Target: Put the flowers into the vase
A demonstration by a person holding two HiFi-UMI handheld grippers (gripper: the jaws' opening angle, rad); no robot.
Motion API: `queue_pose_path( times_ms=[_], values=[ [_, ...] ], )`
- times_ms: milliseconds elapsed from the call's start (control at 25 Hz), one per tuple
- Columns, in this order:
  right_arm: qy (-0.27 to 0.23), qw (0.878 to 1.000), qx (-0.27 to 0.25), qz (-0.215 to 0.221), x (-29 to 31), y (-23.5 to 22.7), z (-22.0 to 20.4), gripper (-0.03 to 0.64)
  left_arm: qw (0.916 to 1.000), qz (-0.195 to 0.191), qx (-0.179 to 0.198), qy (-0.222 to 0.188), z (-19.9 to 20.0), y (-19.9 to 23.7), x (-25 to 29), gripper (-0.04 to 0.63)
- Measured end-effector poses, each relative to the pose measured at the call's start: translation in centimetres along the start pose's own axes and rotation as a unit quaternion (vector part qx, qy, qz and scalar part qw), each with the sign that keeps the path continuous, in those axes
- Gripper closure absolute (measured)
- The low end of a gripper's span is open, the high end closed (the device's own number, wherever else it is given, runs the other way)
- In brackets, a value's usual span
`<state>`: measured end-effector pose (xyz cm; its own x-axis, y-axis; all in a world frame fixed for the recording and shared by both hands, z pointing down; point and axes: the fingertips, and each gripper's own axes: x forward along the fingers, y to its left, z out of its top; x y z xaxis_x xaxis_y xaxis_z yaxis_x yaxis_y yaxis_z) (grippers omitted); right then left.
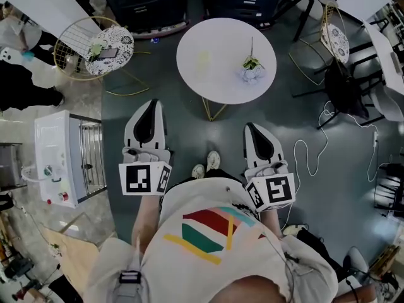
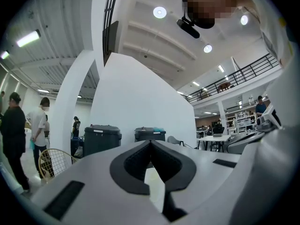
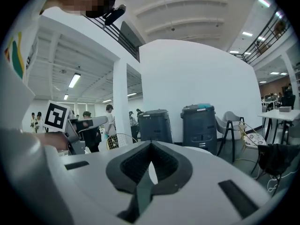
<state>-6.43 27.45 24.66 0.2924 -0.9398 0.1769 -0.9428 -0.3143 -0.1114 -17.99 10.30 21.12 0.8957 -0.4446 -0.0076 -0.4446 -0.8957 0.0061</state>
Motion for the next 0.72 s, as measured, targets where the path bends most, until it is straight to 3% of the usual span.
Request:
queue_pose_path(
  times_ms=[240, 440, 720],
  values=[
    [-0.002, 1.0, 0.016, 0.009, 1.5, -3.2, 0.3, 0.606, 0.9998, -0.007, 0.018, 0.011, -0.3, -1.5, 2.5, 0.588],
    [0.011, 1.0, 0.004, 0.021, 1.2, -5.8, -0.6, 0.606, 0.9997, 0.02, 0.013, 0.0, -0.4, -1.5, 3.8, 0.588],
    [0.027, 0.999, 0.028, -0.001, 0.4, -9.8, -1.0, 0.606, 0.9994, 0.017, 0.02, 0.023, -1.5, -3.0, 6.1, 0.588]
  ],
)
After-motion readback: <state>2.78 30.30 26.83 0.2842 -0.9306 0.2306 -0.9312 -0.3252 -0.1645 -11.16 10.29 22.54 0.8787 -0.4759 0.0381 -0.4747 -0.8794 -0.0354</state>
